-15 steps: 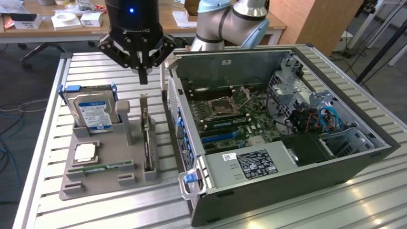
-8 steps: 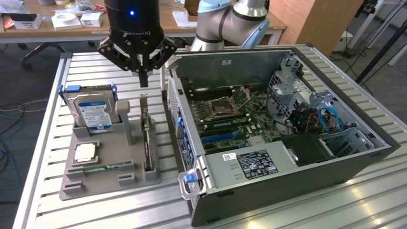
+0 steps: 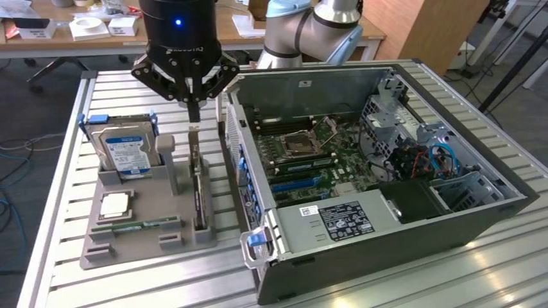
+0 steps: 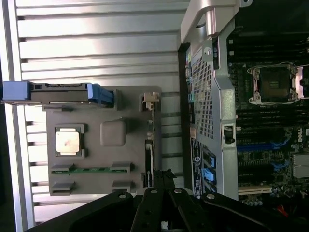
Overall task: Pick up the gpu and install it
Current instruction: 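Reach for the gpu, then pick up the gpu and move the gpu toward the slot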
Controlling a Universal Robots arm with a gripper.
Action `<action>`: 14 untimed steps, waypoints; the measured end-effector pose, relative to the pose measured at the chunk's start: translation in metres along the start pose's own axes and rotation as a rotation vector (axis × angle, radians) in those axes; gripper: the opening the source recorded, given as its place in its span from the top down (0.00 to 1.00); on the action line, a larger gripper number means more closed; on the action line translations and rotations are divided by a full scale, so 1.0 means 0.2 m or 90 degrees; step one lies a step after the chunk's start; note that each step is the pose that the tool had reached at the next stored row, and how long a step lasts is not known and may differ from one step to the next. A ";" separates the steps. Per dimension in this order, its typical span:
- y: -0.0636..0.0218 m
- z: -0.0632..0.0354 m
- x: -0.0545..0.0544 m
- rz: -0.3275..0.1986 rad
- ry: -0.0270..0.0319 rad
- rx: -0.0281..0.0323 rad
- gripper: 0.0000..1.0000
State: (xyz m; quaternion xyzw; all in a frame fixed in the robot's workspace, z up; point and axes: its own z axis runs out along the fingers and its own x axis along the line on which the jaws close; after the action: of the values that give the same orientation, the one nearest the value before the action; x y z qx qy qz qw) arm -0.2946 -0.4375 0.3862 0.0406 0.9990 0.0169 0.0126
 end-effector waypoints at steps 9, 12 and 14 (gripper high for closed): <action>-0.038 0.003 0.00 0.000 -0.0001 0.0007 0.90; -0.038 0.003 0.00 0.000 -0.0001 0.0007 0.90; -0.038 0.003 0.00 0.000 -0.0001 0.0007 0.90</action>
State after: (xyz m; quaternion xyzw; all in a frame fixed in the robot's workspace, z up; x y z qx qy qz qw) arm -0.2946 -0.4451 0.3854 0.0408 0.9990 0.0163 0.0126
